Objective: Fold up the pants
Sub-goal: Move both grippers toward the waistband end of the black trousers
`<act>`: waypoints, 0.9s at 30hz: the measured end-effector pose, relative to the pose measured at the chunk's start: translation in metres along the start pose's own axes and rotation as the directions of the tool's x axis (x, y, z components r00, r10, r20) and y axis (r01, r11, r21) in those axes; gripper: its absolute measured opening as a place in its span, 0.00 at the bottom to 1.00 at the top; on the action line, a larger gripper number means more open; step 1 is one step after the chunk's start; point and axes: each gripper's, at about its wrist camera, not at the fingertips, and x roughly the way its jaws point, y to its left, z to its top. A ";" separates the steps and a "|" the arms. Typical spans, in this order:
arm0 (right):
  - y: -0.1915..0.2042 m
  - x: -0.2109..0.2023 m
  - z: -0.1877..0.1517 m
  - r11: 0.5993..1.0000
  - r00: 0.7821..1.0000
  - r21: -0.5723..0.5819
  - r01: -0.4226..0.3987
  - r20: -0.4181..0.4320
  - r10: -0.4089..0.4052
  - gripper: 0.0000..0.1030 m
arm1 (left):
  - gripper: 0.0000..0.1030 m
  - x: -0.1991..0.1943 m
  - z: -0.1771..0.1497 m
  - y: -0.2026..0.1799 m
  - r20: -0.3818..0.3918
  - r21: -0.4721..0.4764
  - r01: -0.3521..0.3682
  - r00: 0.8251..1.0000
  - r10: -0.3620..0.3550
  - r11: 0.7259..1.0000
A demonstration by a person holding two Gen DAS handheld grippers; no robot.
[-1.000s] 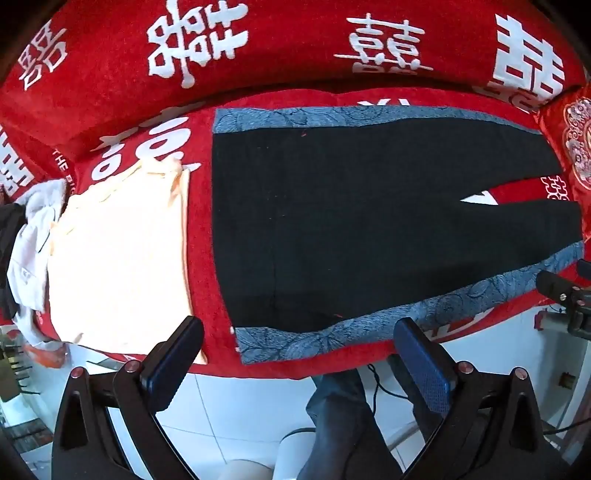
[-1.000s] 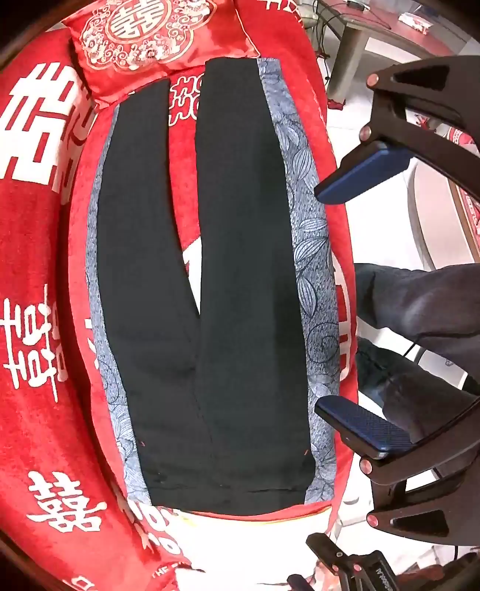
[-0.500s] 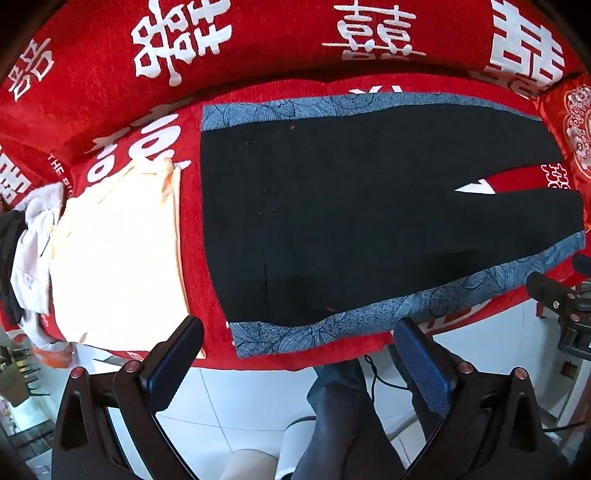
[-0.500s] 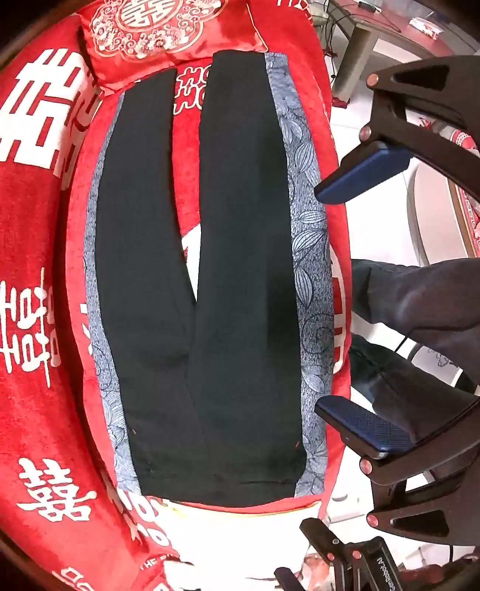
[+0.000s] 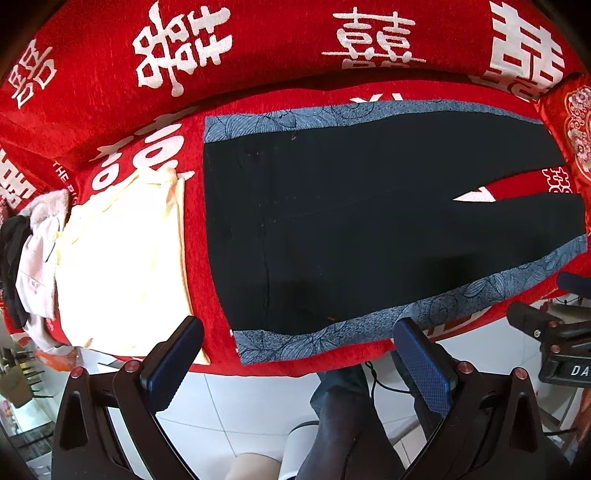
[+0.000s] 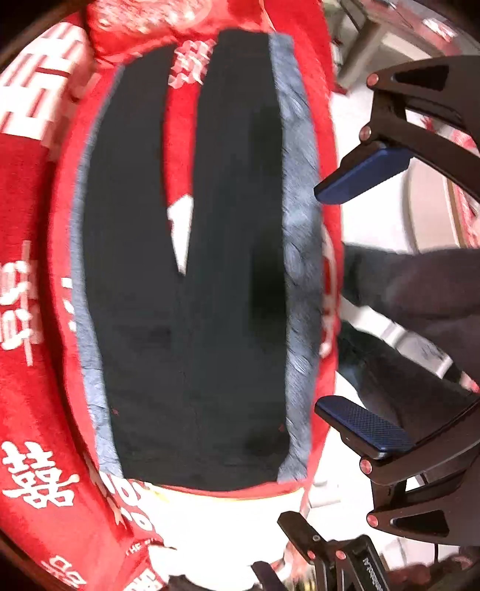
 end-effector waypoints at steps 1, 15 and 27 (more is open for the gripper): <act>-0.001 0.001 -0.001 1.000 1.000 0.004 0.002 -0.003 -0.002 1.00 | 1.00 0.000 0.000 0.000 0.000 0.001 -0.002 1.000 0.002 1.000; -0.013 0.003 -0.003 0.999 0.999 0.028 0.034 -0.019 -0.033 1.00 | 1.00 0.001 0.002 -0.010 -0.016 0.009 -0.001 1.000 0.001 1.000; -0.021 0.008 0.001 0.999 0.999 0.030 0.031 -0.034 -0.030 1.00 | 1.00 -0.006 0.012 -0.018 0.026 0.030 0.076 0.997 -0.077 0.997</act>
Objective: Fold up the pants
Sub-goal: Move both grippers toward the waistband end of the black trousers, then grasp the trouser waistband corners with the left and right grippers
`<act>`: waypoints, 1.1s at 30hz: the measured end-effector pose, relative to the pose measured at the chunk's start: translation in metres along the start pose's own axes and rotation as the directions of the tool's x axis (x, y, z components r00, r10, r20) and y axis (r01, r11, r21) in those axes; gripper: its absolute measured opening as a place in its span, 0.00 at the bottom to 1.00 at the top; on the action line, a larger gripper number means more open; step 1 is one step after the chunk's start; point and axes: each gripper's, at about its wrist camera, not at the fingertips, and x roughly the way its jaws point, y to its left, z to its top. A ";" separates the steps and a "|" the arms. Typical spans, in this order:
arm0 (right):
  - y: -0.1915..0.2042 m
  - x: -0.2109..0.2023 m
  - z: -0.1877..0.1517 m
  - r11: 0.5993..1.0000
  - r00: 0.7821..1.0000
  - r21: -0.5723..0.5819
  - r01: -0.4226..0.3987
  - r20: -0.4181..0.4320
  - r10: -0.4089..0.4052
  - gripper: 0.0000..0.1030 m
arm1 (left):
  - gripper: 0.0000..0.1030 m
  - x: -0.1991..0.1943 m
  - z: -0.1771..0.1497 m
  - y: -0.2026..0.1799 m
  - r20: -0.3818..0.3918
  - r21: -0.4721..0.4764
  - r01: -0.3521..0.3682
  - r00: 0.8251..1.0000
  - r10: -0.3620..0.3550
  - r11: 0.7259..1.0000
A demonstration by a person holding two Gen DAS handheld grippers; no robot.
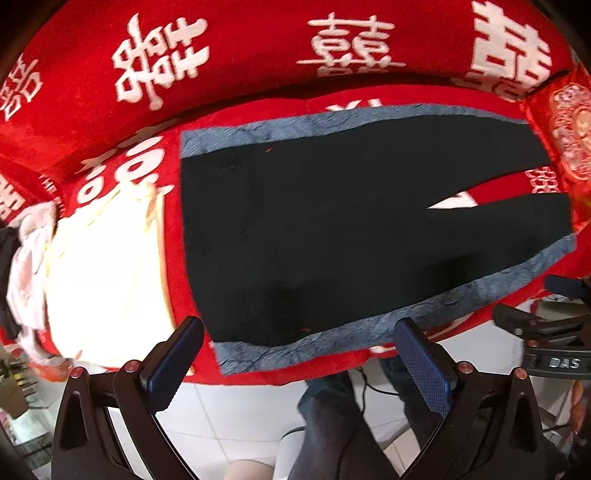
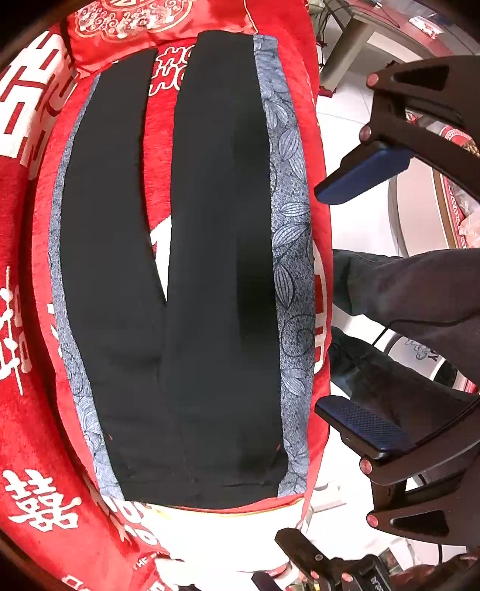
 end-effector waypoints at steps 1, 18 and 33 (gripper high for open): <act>-0.001 0.000 0.001 1.000 1.000 -0.004 -0.002 0.000 0.002 1.00 | 1.00 -0.002 0.001 -0.001 0.008 -0.001 0.016 1.000 -0.016 1.000; -0.038 0.006 0.025 0.979 1.000 -0.203 0.001 -0.029 -0.007 1.00 | 1.00 0.012 -0.014 -0.021 -0.071 -0.296 -0.043 0.997 0.022 0.954; -0.047 0.044 0.021 0.977 0.985 -0.124 -0.174 -0.014 0.174 1.00 | 1.00 0.087 -0.049 -0.004 -0.136 -0.262 -0.047 0.991 0.011 0.964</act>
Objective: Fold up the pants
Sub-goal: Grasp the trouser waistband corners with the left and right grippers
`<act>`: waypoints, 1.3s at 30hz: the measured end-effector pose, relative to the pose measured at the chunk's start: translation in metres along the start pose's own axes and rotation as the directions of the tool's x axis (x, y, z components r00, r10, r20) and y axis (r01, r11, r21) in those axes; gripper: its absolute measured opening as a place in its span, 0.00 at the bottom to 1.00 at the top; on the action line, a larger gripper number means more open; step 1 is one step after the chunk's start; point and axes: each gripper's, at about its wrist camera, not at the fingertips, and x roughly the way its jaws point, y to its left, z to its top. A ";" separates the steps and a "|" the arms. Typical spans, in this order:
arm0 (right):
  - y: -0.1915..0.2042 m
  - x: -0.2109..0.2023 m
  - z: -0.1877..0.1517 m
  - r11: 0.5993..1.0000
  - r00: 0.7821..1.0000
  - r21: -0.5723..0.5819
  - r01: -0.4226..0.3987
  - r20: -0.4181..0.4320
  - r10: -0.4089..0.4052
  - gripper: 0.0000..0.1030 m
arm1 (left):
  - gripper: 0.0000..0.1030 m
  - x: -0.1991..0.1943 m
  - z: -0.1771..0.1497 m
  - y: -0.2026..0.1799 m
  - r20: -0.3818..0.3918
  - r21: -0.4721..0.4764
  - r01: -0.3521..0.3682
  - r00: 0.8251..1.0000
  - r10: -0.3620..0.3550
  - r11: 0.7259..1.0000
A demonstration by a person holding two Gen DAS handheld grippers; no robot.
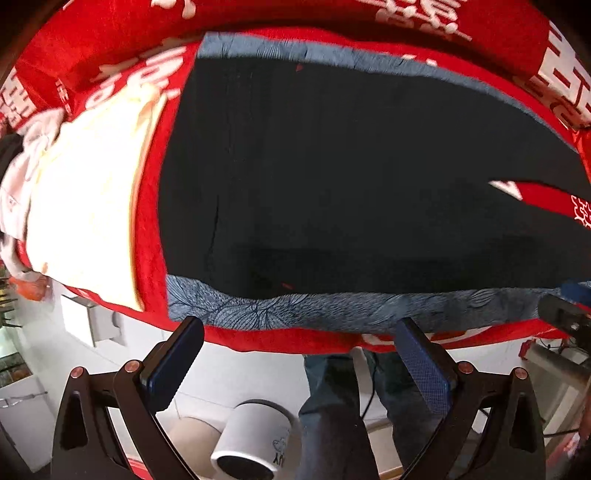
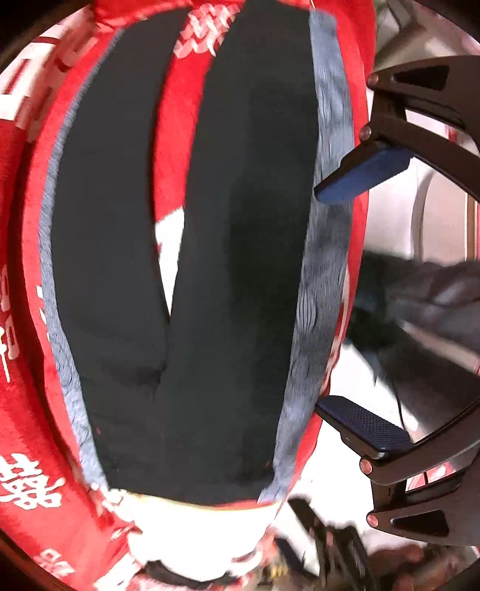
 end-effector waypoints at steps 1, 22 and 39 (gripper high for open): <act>0.000 0.006 -0.004 0.998 0.998 0.018 -0.060 0.002 0.060 1.00 | 1.00 0.005 -0.003 0.005 0.000 -0.015 0.008 1.000 -0.008 1.000; -0.016 0.137 -0.061 0.762 0.811 0.285 -0.581 0.134 0.569 0.75 | 1.00 0.098 -0.043 0.074 0.116 -0.298 0.380 0.925 -0.362 0.875; 0.002 0.085 -0.042 0.639 0.679 0.230 -0.734 0.241 0.694 0.10 | 1.00 0.103 -0.025 0.105 0.254 -0.539 0.584 0.800 -0.544 0.607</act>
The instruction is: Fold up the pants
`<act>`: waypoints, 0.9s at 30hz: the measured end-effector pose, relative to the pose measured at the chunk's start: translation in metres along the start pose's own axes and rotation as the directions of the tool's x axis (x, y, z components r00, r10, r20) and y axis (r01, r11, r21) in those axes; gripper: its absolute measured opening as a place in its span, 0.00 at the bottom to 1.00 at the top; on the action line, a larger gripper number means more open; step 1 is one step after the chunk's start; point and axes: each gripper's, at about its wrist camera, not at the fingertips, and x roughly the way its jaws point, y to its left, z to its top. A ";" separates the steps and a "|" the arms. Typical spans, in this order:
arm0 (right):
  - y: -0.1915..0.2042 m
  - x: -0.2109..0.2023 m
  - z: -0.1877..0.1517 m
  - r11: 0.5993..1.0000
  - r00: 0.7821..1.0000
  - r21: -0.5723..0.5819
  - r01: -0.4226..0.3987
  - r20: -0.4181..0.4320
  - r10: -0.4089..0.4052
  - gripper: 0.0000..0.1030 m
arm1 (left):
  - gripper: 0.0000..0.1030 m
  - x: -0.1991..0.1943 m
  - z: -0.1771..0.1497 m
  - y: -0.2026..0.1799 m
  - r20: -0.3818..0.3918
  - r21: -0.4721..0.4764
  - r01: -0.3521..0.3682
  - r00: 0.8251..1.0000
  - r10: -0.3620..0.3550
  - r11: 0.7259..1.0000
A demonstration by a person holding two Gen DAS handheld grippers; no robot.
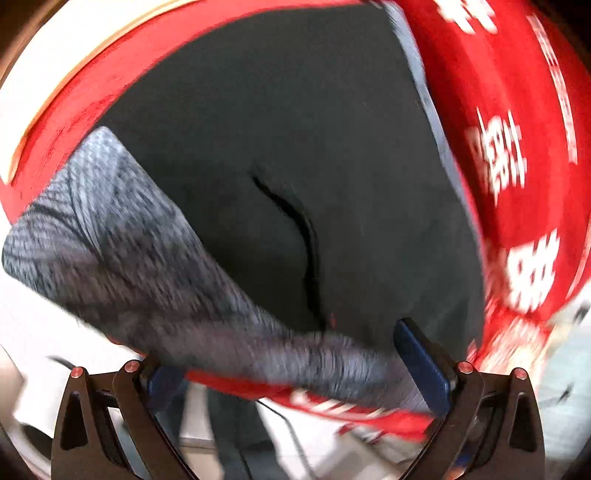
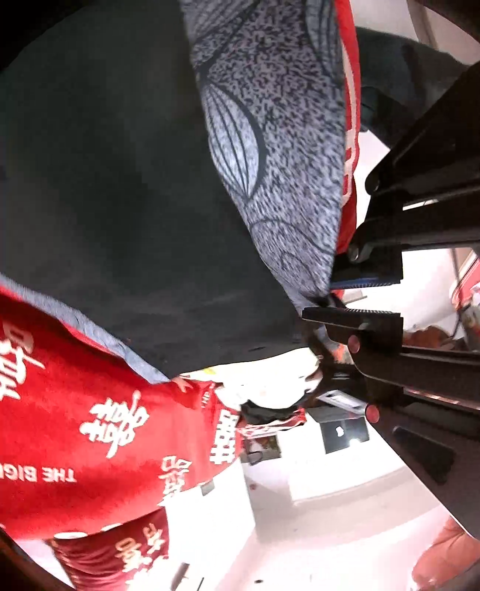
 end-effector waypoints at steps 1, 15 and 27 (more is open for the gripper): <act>0.002 0.000 0.001 1.000 1.000 -0.006 0.007 -0.008 -0.007 0.10 | 0.91 -0.003 0.004 -0.001 0.018 -0.018 0.001 1.000 -0.001 1.000; 0.032 -0.005 0.037 0.986 0.989 -0.082 0.144 -0.011 -0.145 0.04 | 0.33 -0.052 0.029 -0.077 0.127 0.274 -0.145 0.985 0.114 0.951; 0.111 0.012 0.217 0.898 0.963 -0.369 0.239 -0.030 -0.268 0.04 | 0.45 0.001 0.171 -0.202 0.301 0.423 -0.255 0.945 0.131 0.869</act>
